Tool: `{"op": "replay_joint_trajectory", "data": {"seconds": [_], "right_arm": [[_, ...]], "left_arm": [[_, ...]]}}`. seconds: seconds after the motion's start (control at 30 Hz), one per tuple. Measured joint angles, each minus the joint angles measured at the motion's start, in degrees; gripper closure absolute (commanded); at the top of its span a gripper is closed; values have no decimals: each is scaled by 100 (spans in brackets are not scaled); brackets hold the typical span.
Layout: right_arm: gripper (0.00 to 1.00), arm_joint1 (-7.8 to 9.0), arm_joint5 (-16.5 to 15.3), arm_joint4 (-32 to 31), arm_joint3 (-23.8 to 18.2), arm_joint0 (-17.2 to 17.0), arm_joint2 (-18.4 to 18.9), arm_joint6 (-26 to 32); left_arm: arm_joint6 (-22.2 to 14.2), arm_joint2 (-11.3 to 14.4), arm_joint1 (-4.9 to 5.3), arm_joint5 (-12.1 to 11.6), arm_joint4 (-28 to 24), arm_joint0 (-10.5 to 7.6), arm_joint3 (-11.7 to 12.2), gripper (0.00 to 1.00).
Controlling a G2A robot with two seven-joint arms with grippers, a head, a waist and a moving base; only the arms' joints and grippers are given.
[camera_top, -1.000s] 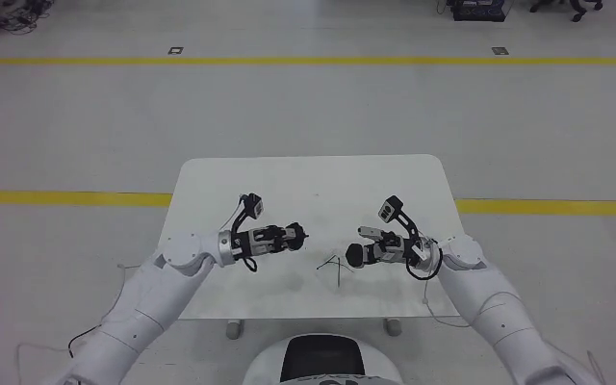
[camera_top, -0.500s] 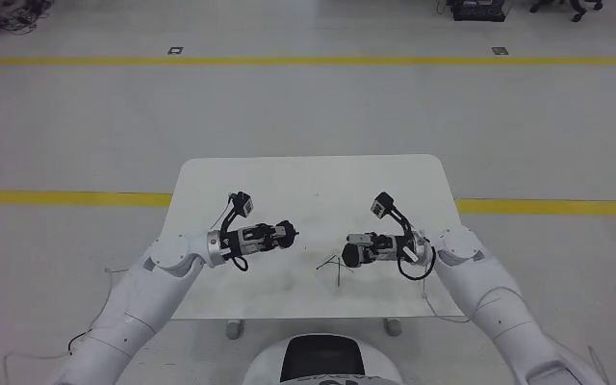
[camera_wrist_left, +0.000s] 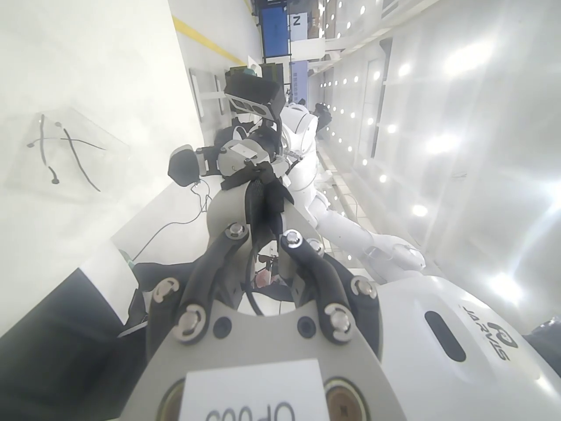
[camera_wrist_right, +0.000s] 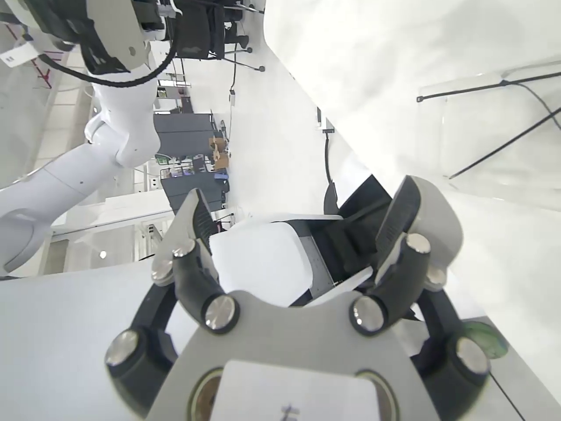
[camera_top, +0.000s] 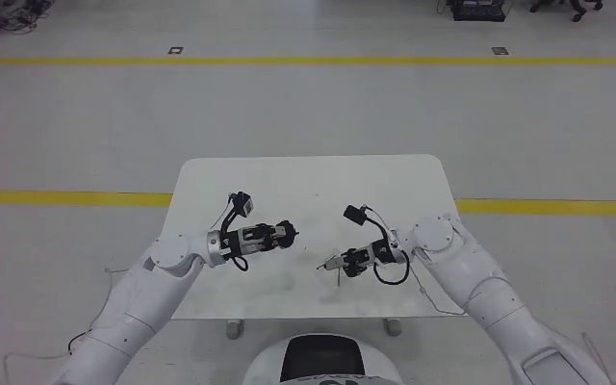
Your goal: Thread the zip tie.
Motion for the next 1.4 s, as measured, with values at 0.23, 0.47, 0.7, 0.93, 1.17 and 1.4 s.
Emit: {"op": "replay_joint_trajectory", "data": {"seconds": [0.23, 0.47, 0.7, 0.93, 1.17, 1.4], "right_arm": [[0, 2, 244, -476, -249, 41, -135, -221], [0, -36, 1312, -1488, -779, 294, -480, -467], [0, -152, 2631, -2492, -1016, 565, -1048, -563], [0, -179, 2912, -2786, -1054, 578, -1170, -744], [0, -196, 2866, -2845, -1116, 528, -1246, -842], [0, -408, 3017, -3810, -874, 711, -1643, -674]], "left_arm": [[1, 0, 0, 1, 0, 0, 0, 100], [253, -186, 46, 35, 2, 134, 17, 100], [250, -653, 157, -6, -183, 404, 12, 100], [99, -847, 200, -75, -315, 495, -47, 100], [79, -843, 200, -80, -328, 498, -51, 100], [79, -843, 200, -80, -328, 498, -51, 100]]}}
